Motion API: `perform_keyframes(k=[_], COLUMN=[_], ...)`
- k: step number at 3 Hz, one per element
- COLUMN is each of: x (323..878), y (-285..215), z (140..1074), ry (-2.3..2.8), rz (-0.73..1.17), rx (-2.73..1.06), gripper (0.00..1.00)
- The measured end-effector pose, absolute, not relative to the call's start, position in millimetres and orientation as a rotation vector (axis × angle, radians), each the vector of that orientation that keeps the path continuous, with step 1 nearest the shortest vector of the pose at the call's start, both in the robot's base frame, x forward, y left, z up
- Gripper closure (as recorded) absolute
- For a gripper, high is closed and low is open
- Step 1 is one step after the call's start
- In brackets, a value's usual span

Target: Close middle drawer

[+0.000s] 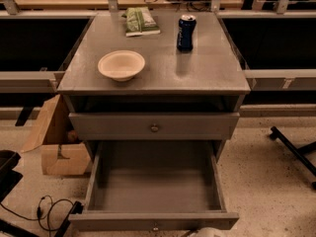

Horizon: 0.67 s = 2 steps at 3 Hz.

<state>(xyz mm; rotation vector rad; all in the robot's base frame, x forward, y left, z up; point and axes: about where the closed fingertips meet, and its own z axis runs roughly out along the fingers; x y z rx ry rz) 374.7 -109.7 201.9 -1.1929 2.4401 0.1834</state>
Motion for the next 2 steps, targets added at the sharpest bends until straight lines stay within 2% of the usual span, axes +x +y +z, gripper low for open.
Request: perform_keyframes(k=[2], x=[402.9], y=[-115.7], z=[215.4], ry=[2.408], rz=[0.157], rx=[-1.211], gripper=[1.0])
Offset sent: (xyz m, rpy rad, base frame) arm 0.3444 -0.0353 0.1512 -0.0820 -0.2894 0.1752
